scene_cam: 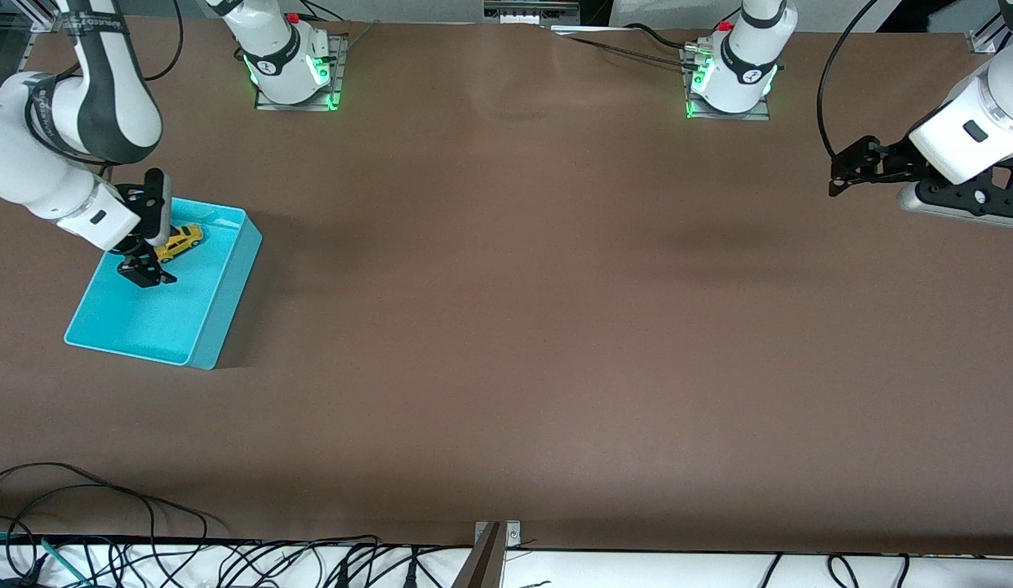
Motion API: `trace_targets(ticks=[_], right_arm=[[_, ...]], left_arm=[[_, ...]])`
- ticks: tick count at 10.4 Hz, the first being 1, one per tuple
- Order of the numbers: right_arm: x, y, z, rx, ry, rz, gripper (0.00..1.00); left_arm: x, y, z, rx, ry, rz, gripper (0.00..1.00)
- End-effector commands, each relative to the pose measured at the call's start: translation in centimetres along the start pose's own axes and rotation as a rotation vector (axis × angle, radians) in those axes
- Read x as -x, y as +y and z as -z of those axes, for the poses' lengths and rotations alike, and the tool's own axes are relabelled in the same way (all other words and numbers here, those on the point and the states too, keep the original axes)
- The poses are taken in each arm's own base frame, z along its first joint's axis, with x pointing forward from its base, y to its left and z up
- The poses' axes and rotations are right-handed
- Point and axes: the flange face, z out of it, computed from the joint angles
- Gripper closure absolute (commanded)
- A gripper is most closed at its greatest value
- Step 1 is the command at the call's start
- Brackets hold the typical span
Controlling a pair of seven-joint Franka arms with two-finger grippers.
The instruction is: Wind up and store yellow beetle car
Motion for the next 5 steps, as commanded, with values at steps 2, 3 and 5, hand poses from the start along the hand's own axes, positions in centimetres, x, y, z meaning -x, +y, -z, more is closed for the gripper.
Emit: trace_targets(ticks=[2, 3, 5], right_arm=[[-2.4, 1.7, 3.6, 0.02, 0.014, -0.305, 0.0], [-3.7, 2.5, 5.1, 0.014, 0.019, -0.402, 0.0], [-6.0, 4.1, 8.6, -0.006, 0.024, -0.617, 0.0]], left_arm=[[-0.3, 0.0, 0.7, 0.024, -0.001, 0.004, 0.0], [-0.3, 0.0, 0.7, 0.024, -0.001, 0.005, 0.0], [-0.3, 0.0, 0.7, 0.024, -0.001, 0.004, 0.0]])
